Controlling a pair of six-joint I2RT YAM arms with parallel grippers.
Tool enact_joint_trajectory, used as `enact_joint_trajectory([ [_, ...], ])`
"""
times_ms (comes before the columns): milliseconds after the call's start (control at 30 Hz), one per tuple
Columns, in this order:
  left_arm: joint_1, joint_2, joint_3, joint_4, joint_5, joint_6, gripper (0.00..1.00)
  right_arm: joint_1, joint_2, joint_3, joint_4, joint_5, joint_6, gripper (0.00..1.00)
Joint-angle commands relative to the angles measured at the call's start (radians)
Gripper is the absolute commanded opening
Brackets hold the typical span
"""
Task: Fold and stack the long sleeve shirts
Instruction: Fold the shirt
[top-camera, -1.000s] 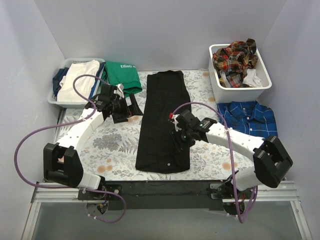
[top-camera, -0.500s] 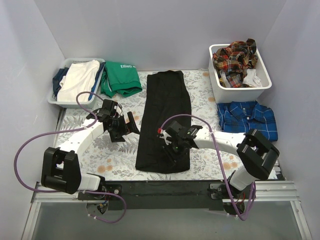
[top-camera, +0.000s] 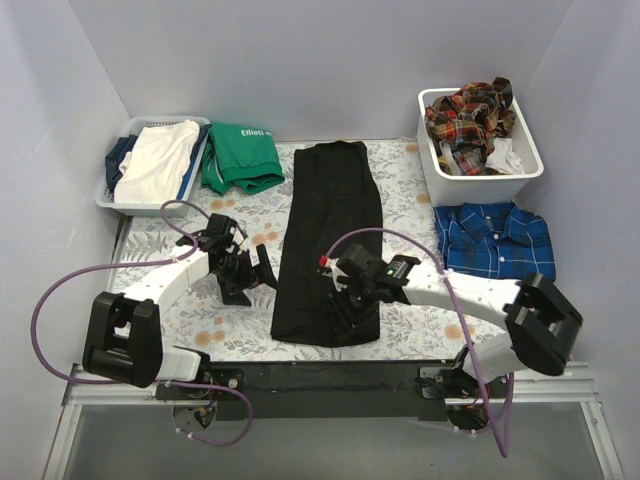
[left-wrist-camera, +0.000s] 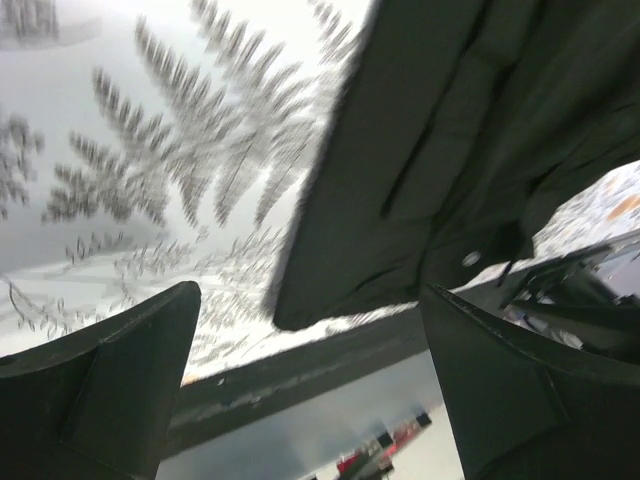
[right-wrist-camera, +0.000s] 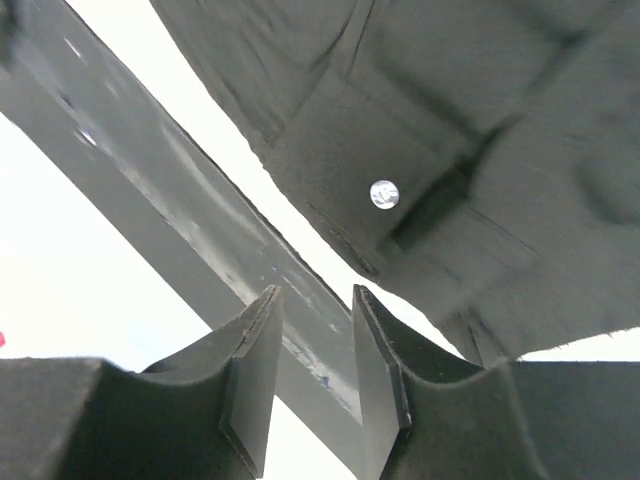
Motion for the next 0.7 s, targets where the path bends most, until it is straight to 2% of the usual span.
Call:
enact_joint_trajectory([
  [0, -0.001, -0.063, -0.077, -0.09, 0.069, 0.003, 0.92, -0.026, -0.178, -0.034, -0.032, 0.15, 0.12, 0.42],
  [67, -0.003, -0.09, -0.098, -0.1, 0.091, -0.007, 0.89, -0.055, -0.231, -0.081, -0.042, 0.192, 0.166, 0.46],
  [100, -0.001, -0.093, -0.12, -0.097, 0.105, -0.01, 0.88, -0.072, -0.283, -0.1, -0.054, 0.195, 0.178, 0.56],
  [233, -0.003, -0.079, -0.161, -0.058, 0.187, -0.023, 0.87, -0.223, -0.36, -0.212, -0.04, 0.067, 0.172, 0.76],
  [333, -0.009, -0.055, -0.167, -0.018, 0.221, -0.027, 0.87, -0.308, -0.338, -0.273, 0.007, -0.093, 0.108, 0.79],
  [433, -0.032, -0.013, -0.172, -0.005, 0.206, -0.029, 0.87, -0.343, -0.297, -0.316, 0.064, -0.184, 0.08, 0.8],
  [667, -0.053, 0.022, -0.167, 0.032, 0.186, -0.104, 0.87, -0.38, -0.231, -0.372, 0.21, -0.299, 0.101, 0.81],
])
